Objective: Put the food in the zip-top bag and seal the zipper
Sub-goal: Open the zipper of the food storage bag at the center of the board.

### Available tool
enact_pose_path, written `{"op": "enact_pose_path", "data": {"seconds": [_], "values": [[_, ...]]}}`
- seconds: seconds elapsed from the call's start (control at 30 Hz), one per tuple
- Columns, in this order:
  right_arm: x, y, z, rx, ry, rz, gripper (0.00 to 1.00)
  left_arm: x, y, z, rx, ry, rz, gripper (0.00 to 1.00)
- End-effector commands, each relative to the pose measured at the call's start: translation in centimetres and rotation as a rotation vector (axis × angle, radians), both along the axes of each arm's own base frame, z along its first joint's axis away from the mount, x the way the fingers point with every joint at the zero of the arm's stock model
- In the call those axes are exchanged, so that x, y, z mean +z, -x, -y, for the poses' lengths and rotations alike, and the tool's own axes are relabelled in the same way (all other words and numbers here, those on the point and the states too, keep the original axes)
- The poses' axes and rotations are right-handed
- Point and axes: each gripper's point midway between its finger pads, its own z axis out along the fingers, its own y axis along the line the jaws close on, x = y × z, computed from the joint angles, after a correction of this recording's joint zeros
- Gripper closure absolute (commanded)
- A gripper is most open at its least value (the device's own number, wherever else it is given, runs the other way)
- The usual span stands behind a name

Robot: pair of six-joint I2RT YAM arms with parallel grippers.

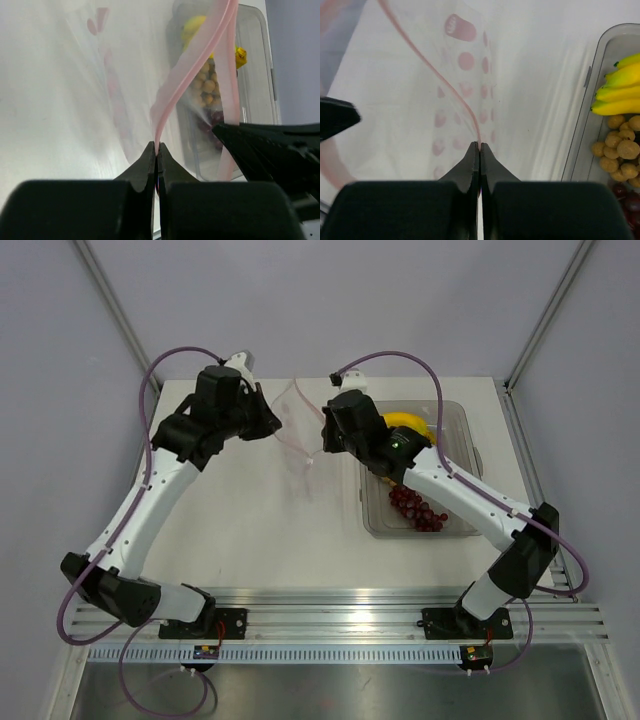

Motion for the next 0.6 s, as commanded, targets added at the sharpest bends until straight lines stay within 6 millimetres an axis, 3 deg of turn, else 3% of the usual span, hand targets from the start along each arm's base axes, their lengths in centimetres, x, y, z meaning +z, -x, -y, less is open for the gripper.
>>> {"op": "enact_pose_path", "data": {"seconds": [0.0, 0.07, 0.13, 0.2, 0.23, 0.3, 0.33, 0.4, 0.43, 0.53, 0.57], "values": [[3.2, -1.2, 0.3, -0.064, -0.05, 0.027, 1.0, 4.6, 0.7, -2.8, 0.019, -0.133, 0.114, 1.0], [4.2, -1.0, -0.9, -0.02, -0.093, 0.029, 1.0, 7.2, 1.0, -2.7, -0.003, -0.125, 0.156, 1.0], [6.2, -0.6, -1.7, 0.015, -0.172, 0.062, 1.0, 7.4, 2.0, -2.3, -0.058, -0.138, 0.131, 1.0], [6.0, -0.4, -1.7, 0.02, -0.199, 0.066, 1.0, 7.0, 2.6, -1.7, -0.093, -0.164, 0.109, 1.0], [6.9, -0.2, -1.7, 0.025, -0.229, 0.089, 1.0, 6.3, 2.7, -1.4, -0.107, -0.177, 0.095, 1.0], [5.4, -0.2, -1.5, 0.018, -0.214, 0.066, 1.0, 4.4, 2.7, -0.5, -0.134, -0.188, 0.066, 1.0], [4.3, -0.3, -1.4, 0.004, -0.196, 0.048, 1.0, 1.2, 2.8, 0.2, -0.16, -0.198, -0.012, 1.0], [1.3, -0.2, -1.1, -0.012, -0.152, -0.004, 1.0, -1.7, 3.1, 2.1, -0.205, -0.19, -0.065, 1.0], [-0.4, -0.3, -0.5, -0.042, -0.117, -0.033, 1.0, -5.0, 3.3, 2.4, -0.216, -0.218, -0.133, 1.0], [-5.4, 0.9, 1.5, -0.11, -0.053, -0.118, 1.0, -8.7, 4.2, 4.1, -0.254, -0.226, -0.193, 1.0], [-6.0, 1.2, 1.9, -0.121, -0.047, -0.126, 1.0, -8.9, 4.3, 4.7, -0.264, -0.216, -0.186, 1.0]]}}
